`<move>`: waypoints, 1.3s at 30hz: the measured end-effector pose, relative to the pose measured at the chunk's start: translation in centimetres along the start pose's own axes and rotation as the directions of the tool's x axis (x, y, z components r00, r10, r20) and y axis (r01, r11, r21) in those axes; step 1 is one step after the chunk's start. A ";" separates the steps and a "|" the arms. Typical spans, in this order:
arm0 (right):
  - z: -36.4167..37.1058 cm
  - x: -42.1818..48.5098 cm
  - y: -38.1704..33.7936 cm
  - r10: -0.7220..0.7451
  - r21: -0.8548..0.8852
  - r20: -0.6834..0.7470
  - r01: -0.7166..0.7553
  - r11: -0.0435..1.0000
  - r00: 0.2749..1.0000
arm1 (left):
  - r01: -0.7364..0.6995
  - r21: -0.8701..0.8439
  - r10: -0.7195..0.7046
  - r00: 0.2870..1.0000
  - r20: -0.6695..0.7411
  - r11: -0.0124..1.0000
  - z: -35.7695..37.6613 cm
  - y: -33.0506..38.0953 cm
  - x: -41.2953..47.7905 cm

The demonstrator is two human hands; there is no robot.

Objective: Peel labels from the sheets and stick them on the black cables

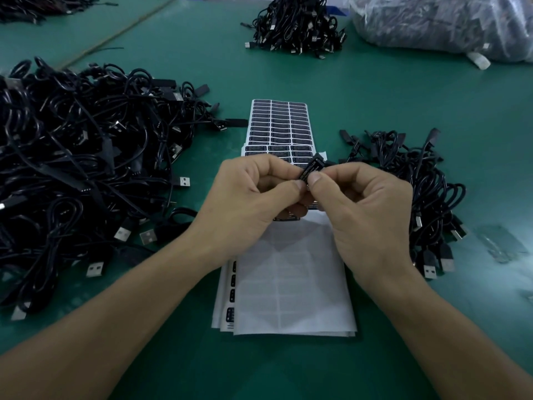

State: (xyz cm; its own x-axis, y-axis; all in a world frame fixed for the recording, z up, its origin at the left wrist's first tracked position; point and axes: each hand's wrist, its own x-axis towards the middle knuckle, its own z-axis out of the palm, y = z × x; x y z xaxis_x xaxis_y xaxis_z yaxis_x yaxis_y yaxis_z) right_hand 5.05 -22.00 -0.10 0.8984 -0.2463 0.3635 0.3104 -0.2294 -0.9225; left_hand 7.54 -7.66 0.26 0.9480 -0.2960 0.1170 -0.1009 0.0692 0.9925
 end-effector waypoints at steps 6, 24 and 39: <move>0.0 0.1 0.2 0.006 0.045 0.016 -0.006 0.999 1.000 | 0.005 -0.001 -0.005 1.000 0.026 1.000 -0.1 0.1 0.0; 0.1 -0.2 0.5 -0.005 0.041 0.010 0.005 0.999 1.000 | -0.045 0.027 0.045 0.999 -0.009 0.999 0.0 -0.2 -0.1; 0.0 0.0 0.4 -0.041 0.071 0.050 0.038 0.997 0.998 | -0.280 0.506 0.326 0.945 -0.002 0.816 -0.3 -0.3 -0.4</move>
State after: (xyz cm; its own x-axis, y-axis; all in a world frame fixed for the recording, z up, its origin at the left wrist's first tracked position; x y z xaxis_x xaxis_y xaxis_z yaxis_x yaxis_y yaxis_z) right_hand 5.17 -22.11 -0.48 0.8994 -0.1889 0.3942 0.3653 -0.1708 -0.9151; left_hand 7.28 -7.32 -0.07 0.8641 -0.2549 0.4340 -0.5004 -0.3431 0.7949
